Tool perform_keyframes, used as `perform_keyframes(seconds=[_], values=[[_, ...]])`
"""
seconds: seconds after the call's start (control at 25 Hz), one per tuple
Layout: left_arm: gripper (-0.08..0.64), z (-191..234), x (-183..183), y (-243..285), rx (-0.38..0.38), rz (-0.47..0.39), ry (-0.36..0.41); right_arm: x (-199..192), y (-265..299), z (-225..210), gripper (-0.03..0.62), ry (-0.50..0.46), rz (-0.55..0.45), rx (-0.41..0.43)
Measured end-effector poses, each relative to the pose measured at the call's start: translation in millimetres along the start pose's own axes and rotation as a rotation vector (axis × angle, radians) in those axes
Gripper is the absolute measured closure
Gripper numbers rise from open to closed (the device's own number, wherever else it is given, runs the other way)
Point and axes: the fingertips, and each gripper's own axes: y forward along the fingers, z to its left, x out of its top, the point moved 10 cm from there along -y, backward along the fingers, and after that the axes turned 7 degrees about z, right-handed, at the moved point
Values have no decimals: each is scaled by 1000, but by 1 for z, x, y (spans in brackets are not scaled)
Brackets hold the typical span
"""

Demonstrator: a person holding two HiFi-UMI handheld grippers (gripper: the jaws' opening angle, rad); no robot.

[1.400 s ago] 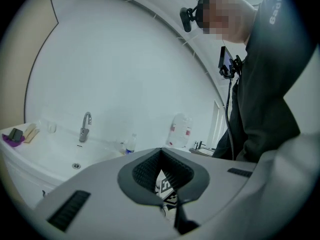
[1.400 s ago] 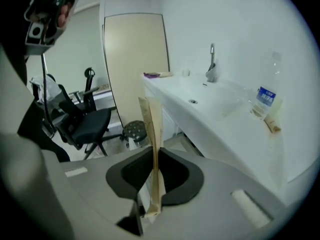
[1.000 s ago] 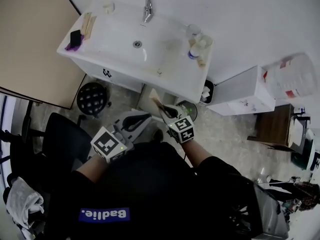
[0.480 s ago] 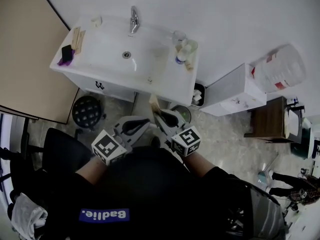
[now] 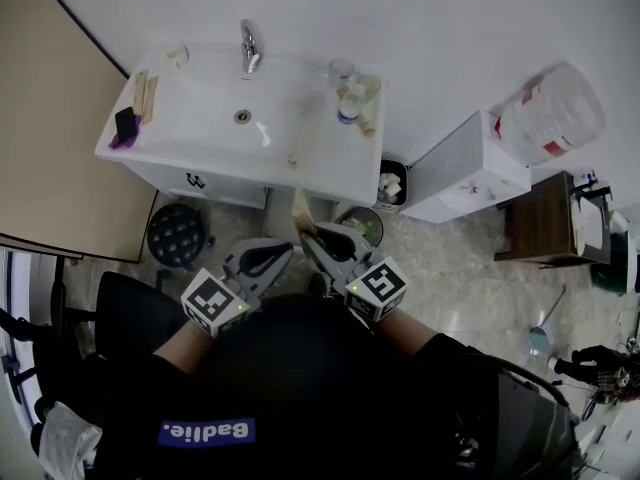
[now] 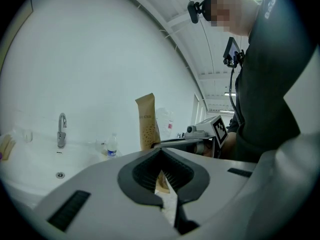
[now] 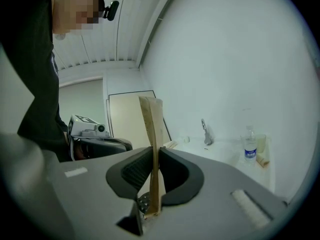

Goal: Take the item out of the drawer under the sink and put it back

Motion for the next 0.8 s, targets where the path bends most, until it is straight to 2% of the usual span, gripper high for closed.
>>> perform_keyframes(seconds=[0.28,0.8], values=[[554,-12,0,5,-27,16,12,-5,-8,2,548,9,-7,9],[554,-13,-4,4,6,-5,-14,-20,-6,-7,548,17,33,7]])
